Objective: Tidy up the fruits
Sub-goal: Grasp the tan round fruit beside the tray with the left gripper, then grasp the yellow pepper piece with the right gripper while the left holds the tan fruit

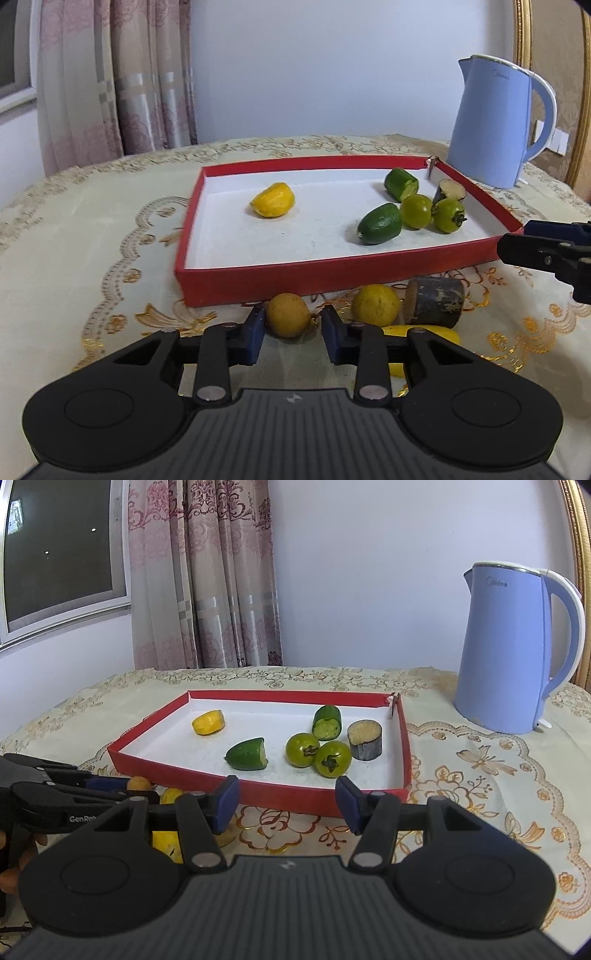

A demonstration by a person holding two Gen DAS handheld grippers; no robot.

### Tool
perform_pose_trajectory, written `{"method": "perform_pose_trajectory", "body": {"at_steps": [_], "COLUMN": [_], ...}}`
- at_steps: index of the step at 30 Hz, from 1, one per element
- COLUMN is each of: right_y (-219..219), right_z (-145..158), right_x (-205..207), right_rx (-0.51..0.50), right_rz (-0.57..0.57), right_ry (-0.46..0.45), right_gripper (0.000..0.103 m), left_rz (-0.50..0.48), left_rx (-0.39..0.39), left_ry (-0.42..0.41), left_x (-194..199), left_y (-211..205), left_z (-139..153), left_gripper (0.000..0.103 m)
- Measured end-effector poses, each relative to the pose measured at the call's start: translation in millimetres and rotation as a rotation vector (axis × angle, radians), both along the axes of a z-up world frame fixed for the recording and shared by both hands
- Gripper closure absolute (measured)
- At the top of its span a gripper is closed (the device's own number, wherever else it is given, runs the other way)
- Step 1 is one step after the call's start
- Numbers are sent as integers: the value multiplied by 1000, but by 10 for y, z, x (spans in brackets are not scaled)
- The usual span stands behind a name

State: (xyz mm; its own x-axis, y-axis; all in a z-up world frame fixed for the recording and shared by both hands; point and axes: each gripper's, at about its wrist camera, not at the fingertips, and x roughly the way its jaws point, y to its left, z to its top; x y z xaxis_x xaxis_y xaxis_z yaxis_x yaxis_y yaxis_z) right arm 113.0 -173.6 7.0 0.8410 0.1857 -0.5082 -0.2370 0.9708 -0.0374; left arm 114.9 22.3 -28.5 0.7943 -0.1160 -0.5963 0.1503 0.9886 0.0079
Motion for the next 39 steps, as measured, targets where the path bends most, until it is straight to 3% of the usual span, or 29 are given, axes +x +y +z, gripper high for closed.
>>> {"method": "perform_pose_trajectory", "body": {"at_steps": [9, 16, 23, 26, 28, 30, 34, 39], "right_y": [117, 272, 439, 508, 548, 534, 533, 593], "right_z": [-104, -144, -273, -308, -311, -249, -235, -333], "right_x": [5, -58, -111, -104, -144, -212, -134, -46], "right_rx": [-26, -10, -6, 45, 61, 93, 26, -7], "right_rz": [54, 149, 213, 271, 333, 389, 292, 279], "right_ry": [39, 117, 211, 245, 252, 237, 244, 271], "right_gripper": [48, 48, 48, 48, 40, 43, 48, 50], "left_rz": [81, 96, 99, 103, 115, 125, 137, 135], "left_rx": [25, -15, 5, 6, 9, 0, -8, 7], "left_ry": [-38, -73, -116, -128, -139, -143, -142, -148], "left_x": [-177, -229, -283, -296, -306, -310, -307, -319], "left_y": [163, 293, 275, 272, 285, 313, 343, 323], "left_z": [39, 80, 137, 154, 167, 178, 188, 184], "left_gripper": [71, 71, 71, 71, 71, 71, 71, 71]}}
